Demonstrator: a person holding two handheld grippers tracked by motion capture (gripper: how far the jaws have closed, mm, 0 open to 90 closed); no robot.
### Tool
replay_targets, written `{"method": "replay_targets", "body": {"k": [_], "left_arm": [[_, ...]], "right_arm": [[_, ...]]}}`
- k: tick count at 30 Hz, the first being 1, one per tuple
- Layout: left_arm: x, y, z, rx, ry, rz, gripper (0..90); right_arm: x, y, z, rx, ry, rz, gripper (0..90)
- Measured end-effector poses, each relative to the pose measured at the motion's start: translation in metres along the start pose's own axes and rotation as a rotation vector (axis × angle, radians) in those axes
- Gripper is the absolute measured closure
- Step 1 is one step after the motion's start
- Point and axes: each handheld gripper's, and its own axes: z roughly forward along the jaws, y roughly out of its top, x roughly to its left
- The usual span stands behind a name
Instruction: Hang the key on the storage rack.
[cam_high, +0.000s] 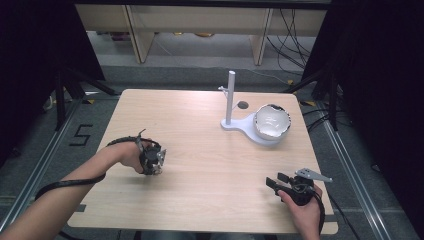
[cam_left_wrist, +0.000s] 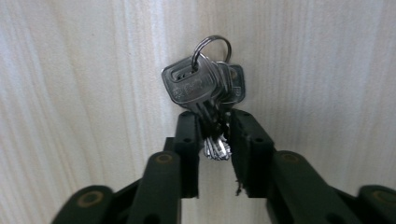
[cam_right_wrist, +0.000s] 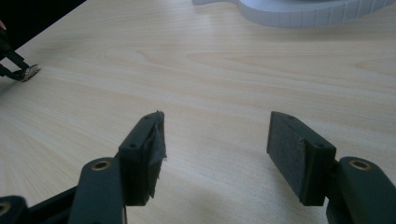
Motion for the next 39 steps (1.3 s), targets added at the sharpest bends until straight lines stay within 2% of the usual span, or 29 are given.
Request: {"method": "replay_targets", "body": {"k": [1,5,6,10,11,13,18,22,27,30,32,34,35,36,37,39], "left_arm": [[-0.001,0.0,0.0,0.002,0.002,-0.004,76.7],[-0.009,0.001,0.0,-0.001,0.031,-0.023,79.9],[-0.012,0.001,0.0,-0.002,0.034,-0.03,80.1],[-0.019,0.0,0.0,-0.003,0.038,-0.034,82.8],[-0.019,0.0,-0.001,-0.001,0.045,-0.026,82.8],[-0.02,-0.001,-0.001,-0.001,0.04,-0.035,82.9],[-0.021,-0.002,0.0,-0.003,0.041,-0.044,82.8],[-0.022,-0.002,-0.001,0.009,0.041,-0.054,83.1],[-0.024,-0.003,-0.001,0.007,0.043,-0.08,83.1],[-0.025,-0.004,0.0,-0.007,0.038,-0.094,82.9],[-0.024,-0.005,-0.001,0.008,0.032,-0.086,82.6],[-0.025,-0.006,-0.001,-0.001,0.034,-0.096,81.9],[-0.026,-0.007,0.0,-0.014,0.032,-0.115,81.9],[-0.026,-0.008,-0.001,0.0,0.033,-0.103,80.4],[-0.026,-0.008,-0.002,-0.002,0.037,-0.1,77.6],[-0.027,-0.009,-0.002,-0.011,0.025,-0.12,72.3]], "right_arm": [[-0.001,0.0,0.0,-0.007,-0.007,-0.017,38.0],[0.0,0.0,0.0,-0.002,-0.005,-0.005,38.1],[0.002,0.0,0.0,0.006,-0.001,0.026,38.1],[0.003,0.0,0.0,0.013,-0.005,0.027,38.1],[0.002,0.0,0.0,0.012,-0.003,0.028,38.1],[0.002,0.0,0.001,0.0,-0.001,0.016,38.1],[0.003,0.0,0.0,0.013,0.004,0.031,38.1],[0.002,0.0,0.0,0.007,0.003,0.024,38.1],[0.002,0.0,0.001,0.007,-0.005,0.02,38.1],[0.003,0.0,0.0,0.012,-0.007,0.02,38.1],[0.003,0.0,0.0,0.013,-0.005,0.021,38.1],[0.003,0.0,0.0,0.008,0.004,0.026,38.1],[0.003,0.0,0.0,0.008,0.004,0.026,38.1],[0.003,0.0,0.0,0.006,0.01,0.032,38.1],[0.002,0.0,0.001,0.011,-0.008,0.025,38.1],[0.003,0.0,0.001,0.014,-0.006,0.027,38.1]]}}
